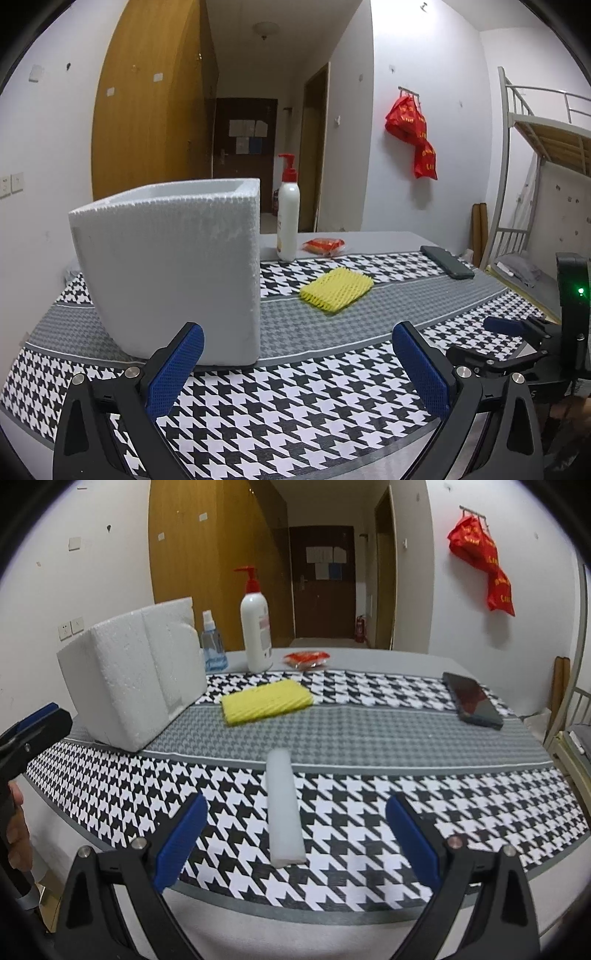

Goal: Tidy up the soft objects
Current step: 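Move the left tool toward the yellow mesh sponge on the runner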

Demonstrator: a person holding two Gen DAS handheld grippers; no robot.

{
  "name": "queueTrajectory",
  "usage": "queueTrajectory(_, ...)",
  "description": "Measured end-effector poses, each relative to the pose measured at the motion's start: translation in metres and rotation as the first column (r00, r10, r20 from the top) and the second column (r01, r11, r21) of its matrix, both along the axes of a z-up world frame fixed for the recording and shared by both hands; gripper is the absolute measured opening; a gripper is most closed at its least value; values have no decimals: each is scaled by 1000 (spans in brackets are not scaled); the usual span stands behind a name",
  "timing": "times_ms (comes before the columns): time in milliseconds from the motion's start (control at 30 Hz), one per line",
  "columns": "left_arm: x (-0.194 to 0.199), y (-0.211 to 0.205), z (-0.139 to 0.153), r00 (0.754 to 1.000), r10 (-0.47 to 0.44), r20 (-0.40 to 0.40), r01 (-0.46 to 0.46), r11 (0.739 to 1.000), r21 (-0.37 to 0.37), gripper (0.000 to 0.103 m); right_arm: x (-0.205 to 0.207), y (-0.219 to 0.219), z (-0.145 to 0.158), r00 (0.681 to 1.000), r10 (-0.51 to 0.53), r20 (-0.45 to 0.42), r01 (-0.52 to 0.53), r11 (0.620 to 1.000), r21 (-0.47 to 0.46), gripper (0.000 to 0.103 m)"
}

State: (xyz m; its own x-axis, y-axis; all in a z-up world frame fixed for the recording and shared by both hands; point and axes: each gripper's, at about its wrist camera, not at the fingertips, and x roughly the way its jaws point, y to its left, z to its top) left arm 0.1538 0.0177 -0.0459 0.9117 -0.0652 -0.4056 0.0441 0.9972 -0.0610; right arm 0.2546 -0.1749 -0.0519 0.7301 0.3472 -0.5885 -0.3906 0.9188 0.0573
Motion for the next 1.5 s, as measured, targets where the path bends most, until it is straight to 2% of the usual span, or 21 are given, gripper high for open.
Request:
queueTrajectory(300,11,-3,-9,999,-26,-33,26,1000,-2,102,6,5,-13,999,25,-34,-25,1000,-14,97)
queueTrajectory(433,20,-12,-6,996,-80,-40,81,997,19,102,12,9,-23,997,43,-71,-45,999,-21,76)
queueTrajectory(600,33,-25,-3,989,-134,-61,137,989,50,102,14,9,-26,995,53,-83,-54,998,-14,68)
queueTrajectory(733,41,-33,-3,977,-194,-91,198,979,43,102,15,9,-27,995,56,-86,-58,998,-19,55)
queueTrajectory(1167,74,-50,0,954,-257,-157,269,961,60,102,12,4,-27,994,73,-80,-73,997,1,50)
queueTrajectory(1500,115,-63,-5,941,-265,-212,294,948,119,102,11,3,-27,993,90,-74,-90,996,1,50)
